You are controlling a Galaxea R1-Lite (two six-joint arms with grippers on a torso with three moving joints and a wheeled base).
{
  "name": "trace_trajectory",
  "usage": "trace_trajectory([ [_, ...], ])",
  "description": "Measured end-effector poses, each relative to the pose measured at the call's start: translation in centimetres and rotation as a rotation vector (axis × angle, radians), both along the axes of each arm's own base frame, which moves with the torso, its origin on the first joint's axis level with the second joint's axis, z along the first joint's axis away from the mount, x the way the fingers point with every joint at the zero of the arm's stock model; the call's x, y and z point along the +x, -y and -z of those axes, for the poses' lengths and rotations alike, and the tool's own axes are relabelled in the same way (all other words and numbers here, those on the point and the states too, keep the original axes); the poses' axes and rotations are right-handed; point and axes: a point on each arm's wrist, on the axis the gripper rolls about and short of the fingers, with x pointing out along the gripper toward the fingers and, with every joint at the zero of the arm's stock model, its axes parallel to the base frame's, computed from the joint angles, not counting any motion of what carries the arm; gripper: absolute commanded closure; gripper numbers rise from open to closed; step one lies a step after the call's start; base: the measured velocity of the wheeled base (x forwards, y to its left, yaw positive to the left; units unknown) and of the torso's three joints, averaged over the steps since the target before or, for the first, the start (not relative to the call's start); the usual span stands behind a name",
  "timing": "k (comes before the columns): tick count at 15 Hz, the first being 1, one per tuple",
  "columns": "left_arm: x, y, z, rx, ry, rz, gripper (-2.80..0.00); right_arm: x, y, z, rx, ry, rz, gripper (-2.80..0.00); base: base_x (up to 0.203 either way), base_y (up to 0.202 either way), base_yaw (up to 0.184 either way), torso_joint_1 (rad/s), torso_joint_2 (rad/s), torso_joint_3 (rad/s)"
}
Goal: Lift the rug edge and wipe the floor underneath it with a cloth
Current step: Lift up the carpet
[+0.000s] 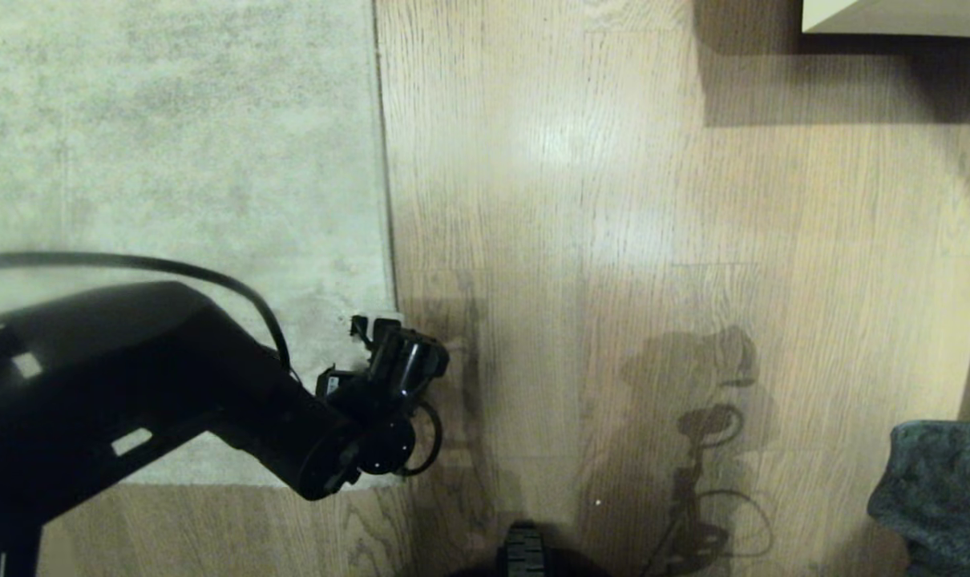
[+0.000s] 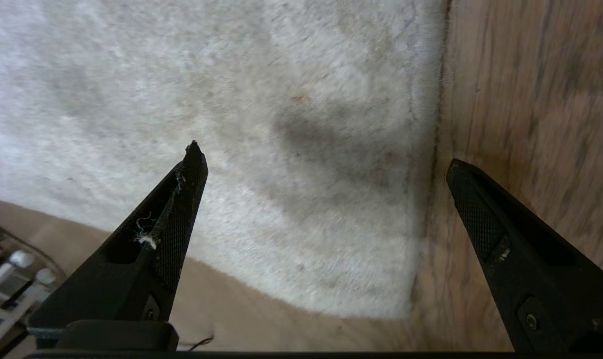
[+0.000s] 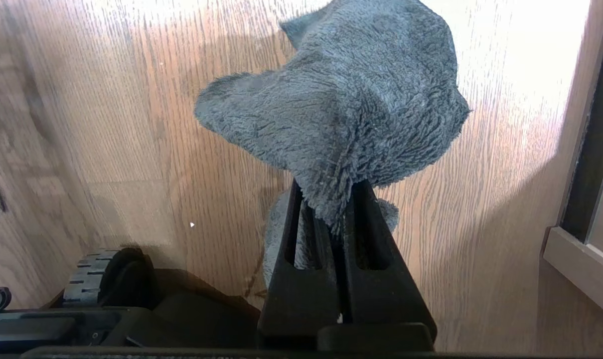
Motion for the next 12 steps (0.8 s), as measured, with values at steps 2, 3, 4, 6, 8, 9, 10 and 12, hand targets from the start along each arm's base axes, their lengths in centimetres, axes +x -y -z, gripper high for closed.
trace_trajectory([
  [2, 0.6, 0.0, 0.9, -0.007, 0.012, -0.01, -2.8, 0.0, 0.0, 0.0, 0.0, 0.0, 0.0, 0.0, 0.0, 0.0, 0.0, 0.0, 0.0, 0.0],
  [3, 0.9, -0.2, 1.5, -0.003, 0.01, -0.018, -2.8, 0.0, 0.0, 0.0, 0.0, 0.0, 0.001, 0.0, 0.0, 0.0, 0.0, 0.0, 0.0, 0.0],
  [4, 1.1, -0.4, 2.0, 0.002, 0.003, -0.025, -2.8, 0.0, 0.0, 0.0, 0.0, 0.0, 0.001, 0.0, 0.0, 0.0, 0.0, 0.0, 0.0, 0.0],
  [6, 1.6, -1.0, 2.7, 0.009, -0.005, -0.041, -2.8, 0.0, 0.0, 0.0, 0.0, 0.0, 0.0, 0.0, 0.0, 0.0, 0.0, 0.0, 0.0, 0.0],
  [8, 1.9, -1.7, 3.2, 0.027, -0.025, -0.054, -2.8, 0.0, 0.0, 0.0, 0.0, 0.0, 0.001, 0.0, 0.0, 0.0, 0.0, 0.0, 0.0, 0.0],
  [9, 2.1, -2.3, 3.3, 0.04, -0.034, -0.064, -2.8, 0.0, 0.0, 0.0, 0.0, 0.0, 0.001, 0.0, 0.0, 0.0, 0.0, 0.0, 0.0, 0.0],
  [10, 2.2, -2.8, 3.4, 0.053, -0.045, -0.072, -2.8, 0.0, 0.0, 0.0, 0.0, 0.0, 0.001, 0.0, 0.0, 0.0, 0.0, 0.0, 0.0, 0.0],
  [12, 2.4, -3.8, 3.4, 0.074, -0.055, -0.087, -2.8, 0.0, 0.0, 0.0, 0.0, 0.0, 0.0, 0.0, 0.0, 0.0, 0.0, 0.0, 0.0, 0.0],
])
